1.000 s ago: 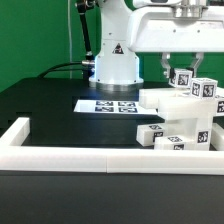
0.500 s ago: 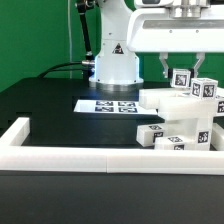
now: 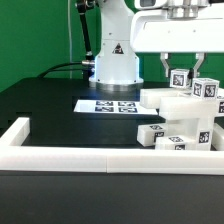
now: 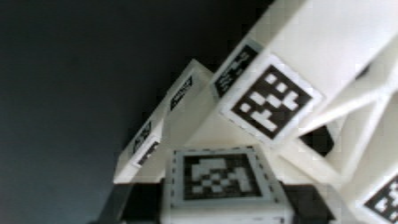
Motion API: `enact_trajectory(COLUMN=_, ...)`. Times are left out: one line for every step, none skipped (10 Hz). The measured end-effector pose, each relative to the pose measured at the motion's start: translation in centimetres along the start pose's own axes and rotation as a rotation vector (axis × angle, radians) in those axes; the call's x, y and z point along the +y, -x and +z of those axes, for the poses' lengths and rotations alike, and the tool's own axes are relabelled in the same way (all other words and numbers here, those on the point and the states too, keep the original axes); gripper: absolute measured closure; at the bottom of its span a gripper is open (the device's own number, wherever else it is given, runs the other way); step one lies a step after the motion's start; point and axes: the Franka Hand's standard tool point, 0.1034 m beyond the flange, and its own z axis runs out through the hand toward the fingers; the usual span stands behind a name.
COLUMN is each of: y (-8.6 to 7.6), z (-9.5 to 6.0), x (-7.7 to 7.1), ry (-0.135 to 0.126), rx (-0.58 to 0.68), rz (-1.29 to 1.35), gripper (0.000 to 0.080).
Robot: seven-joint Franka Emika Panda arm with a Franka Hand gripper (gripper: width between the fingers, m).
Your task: Assemble chair
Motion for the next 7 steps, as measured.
enact_trajectory(y=0.00, z=0.00, x=-0.02, ry=-0.002, rx=-0.001, rz=0.069, gripper=0.0509)
enact_trajectory(y=0.00, z=0.00, x=-0.04, ry=-0.005, rx=-0.003, rz=0.151, gripper=0.0509)
enact_trajectory(y=-0.01, z=0.00, x=-0.05, ry=-0.007, rx=-0.005, rz=0.216, gripper=0.0509)
enact_trajectory(y=-0.04, z=0.01, x=-0.05, ry=-0.009, rx=-0.007, rz=0.267, gripper=0.0509)
enact_trajectory(y=-0.06, z=0.00, x=-0.05, ry=-0.014, rx=-0.011, rz=0.344, gripper=0.0509)
enact_trajectory(y=-0.06, z=-0.01, x=-0.07, ry=-0.017, rx=-0.014, rz=0.394, gripper=0.0509)
enact_trajectory(y=-0.03, z=-0.01, x=-0.09, ry=-0.018, rx=-0.015, rz=0.419, gripper=0.0509)
